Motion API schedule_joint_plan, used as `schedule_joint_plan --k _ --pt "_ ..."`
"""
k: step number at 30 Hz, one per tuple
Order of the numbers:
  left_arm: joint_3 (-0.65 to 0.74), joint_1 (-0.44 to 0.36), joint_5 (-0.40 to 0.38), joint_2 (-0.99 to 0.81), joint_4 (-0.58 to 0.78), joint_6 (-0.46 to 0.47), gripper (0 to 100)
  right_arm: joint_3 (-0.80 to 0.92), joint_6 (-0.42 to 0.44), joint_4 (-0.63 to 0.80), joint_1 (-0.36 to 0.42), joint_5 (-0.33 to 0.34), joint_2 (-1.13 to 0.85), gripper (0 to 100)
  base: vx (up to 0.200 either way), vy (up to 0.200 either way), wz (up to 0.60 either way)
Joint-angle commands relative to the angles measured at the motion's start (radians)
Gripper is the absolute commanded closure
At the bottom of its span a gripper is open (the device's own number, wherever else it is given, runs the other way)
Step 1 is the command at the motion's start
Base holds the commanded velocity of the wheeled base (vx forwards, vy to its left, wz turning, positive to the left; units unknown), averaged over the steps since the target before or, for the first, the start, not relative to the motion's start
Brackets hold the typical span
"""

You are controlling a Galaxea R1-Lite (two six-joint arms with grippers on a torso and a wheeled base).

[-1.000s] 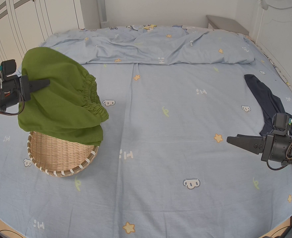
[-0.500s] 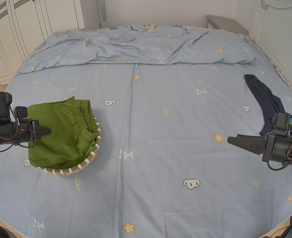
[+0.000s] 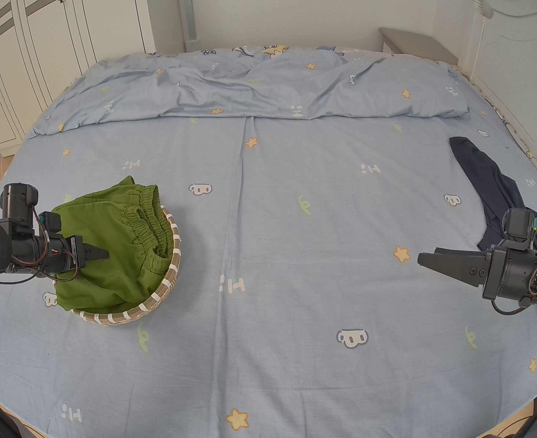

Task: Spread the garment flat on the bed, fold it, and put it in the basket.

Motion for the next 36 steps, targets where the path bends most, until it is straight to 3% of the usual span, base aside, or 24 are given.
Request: schedule_joint_plan --k 1,8,10,15,16,24,26,29,32,33,34,36 --pt "-0.002 -0.001 0.005 -0.122 0.007 -0.024 0 0.000 -0.002 0.000 0.000 0.000 -0.001 0 0.000 0.000 0.00" --pt "-0.005 0.011 0.069 -0.280 0.040 -0.023 0 0.000 -0.002 0.000 0.000 -0.003 -0.001 0 0.000 0.000 0.00" --pt "-0.028 0.017 0.175 -0.391 0.129 0.005 0 0.001 -0.003 -0.002 0.000 -0.006 -0.007 0 0.000 0.000 0.00" --pt "-0.040 0.023 0.204 -0.447 0.186 0.043 0 0.004 -0.011 -0.007 0.000 -0.009 -0.015 0 0.000 0.000 0.00" --pt "-0.038 0.032 0.236 -0.573 0.206 0.066 0 0.030 -0.048 -0.007 0.000 -0.032 -0.133 0 0.000 0.000 0.00" --pt "0.064 -0.037 0.230 -0.835 0.215 0.060 0 0.164 -0.224 0.062 -0.018 -0.039 -0.481 0 0.000 0.000 0.00" --pt "0.178 -0.107 0.233 -1.012 0.221 0.061 0 0.230 -0.296 0.127 -0.057 -0.039 -0.641 0 0.000 0.000 0.00" --pt "0.274 -0.158 0.230 -1.181 0.252 0.061 0 0.253 -0.293 0.219 -0.110 -0.041 -0.794 0 0.000 0.000 0.00" --pt "0.328 -0.167 0.235 -1.306 0.326 0.058 0 0.251 -0.275 0.346 -0.149 -0.039 -0.925 0 0.000 0.000 0.00" --pt "0.363 -0.164 0.230 -1.411 0.393 0.051 0 0.231 -0.238 0.470 -0.164 -0.039 -1.036 0 0.000 0.000 0.00" --pt "0.363 -0.164 0.230 -1.411 0.393 0.051 0 0.231 -0.238 0.470 -0.164 -0.039 -1.036 0 0.000 0.000 0.00" --pt "0.439 -0.173 0.228 -1.552 0.455 0.035 0 0.184 -0.181 0.647 -0.147 -0.038 -1.193 0 0.000 0.000 0.00"
